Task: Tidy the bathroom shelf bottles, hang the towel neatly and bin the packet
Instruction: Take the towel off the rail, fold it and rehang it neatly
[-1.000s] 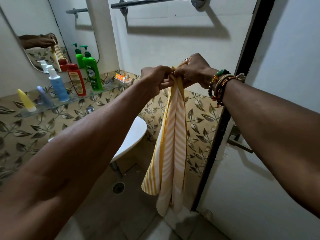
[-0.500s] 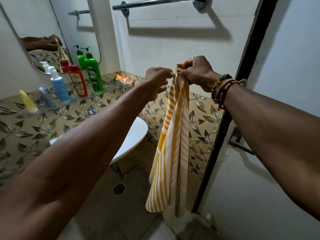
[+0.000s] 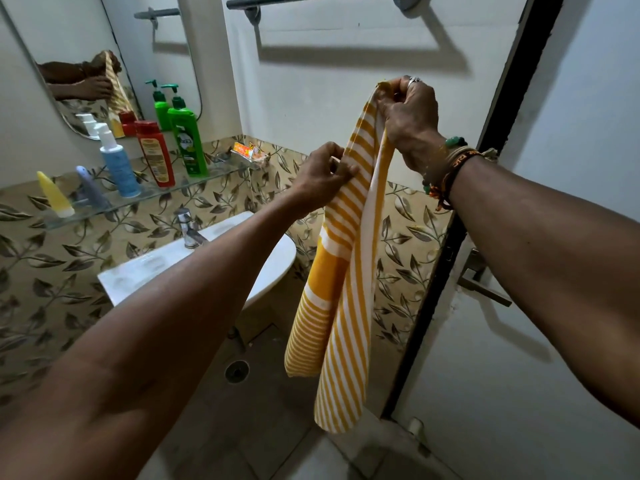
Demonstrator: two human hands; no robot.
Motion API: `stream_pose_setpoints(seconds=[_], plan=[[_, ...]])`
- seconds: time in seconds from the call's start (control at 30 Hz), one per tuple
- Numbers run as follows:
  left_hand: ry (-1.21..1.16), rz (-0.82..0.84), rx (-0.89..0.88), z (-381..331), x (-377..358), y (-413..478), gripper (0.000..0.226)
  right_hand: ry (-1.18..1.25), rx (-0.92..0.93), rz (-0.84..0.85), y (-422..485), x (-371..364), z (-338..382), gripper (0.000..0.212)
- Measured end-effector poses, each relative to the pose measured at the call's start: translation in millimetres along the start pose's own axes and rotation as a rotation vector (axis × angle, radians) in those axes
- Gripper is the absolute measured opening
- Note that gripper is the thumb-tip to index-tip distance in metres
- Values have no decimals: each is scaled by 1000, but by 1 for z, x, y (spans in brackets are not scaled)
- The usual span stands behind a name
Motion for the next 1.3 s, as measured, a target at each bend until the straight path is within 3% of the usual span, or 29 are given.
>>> stream_pose_setpoints(seconds=[0.2,0.4,0.53,0.63,0.77,0.87,0.93,1.0,1.1,1.2,1.3], plan=[[335,134,66,25,-9,-12,46,-20,-1,-152,6,16,3,13],[678,190,172,55,2,-19,27,-58,-63,-393,1,45,-4,16],[847,4,192,54,34,-12,16,-81,-118,-482,-6,58,-15,18],[942,-281,192,38,61,-11,16,-55,-207,-542,-10,67,-29,23],[607,-523,276,40,85,-14,22,-2,-243,-585,-11,78,-39,25],[514,-521,273,46,85,-13,15,8,-244,-601,-11,78,-39,26],[591,-532,213,43,89,-17,16,17,-248,-623,-11,77,-37,28],[852,-522,33,33,91,-22,21,34,-255,-645,-12,80,-37,29],[1216,-322,-263,29,85,-25,25,21,-280,-646,-13,84,-45,31],[1248,-280,-212,31,92,-22,24,16,-283,-641,-14,80,-52,33],[1216,-284,-49,39,96,-18,28,4,-302,-647,-16,77,-56,32]])
Point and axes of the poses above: each hand's wrist, its own y-axis towards the middle knuckle, its own x-axis out of the back of the hand, z = x × y, the point moved 7 cm from there along y, towards the middle knuckle, and after that the axes turned 5 degrees about z, right-handed, at the moved point
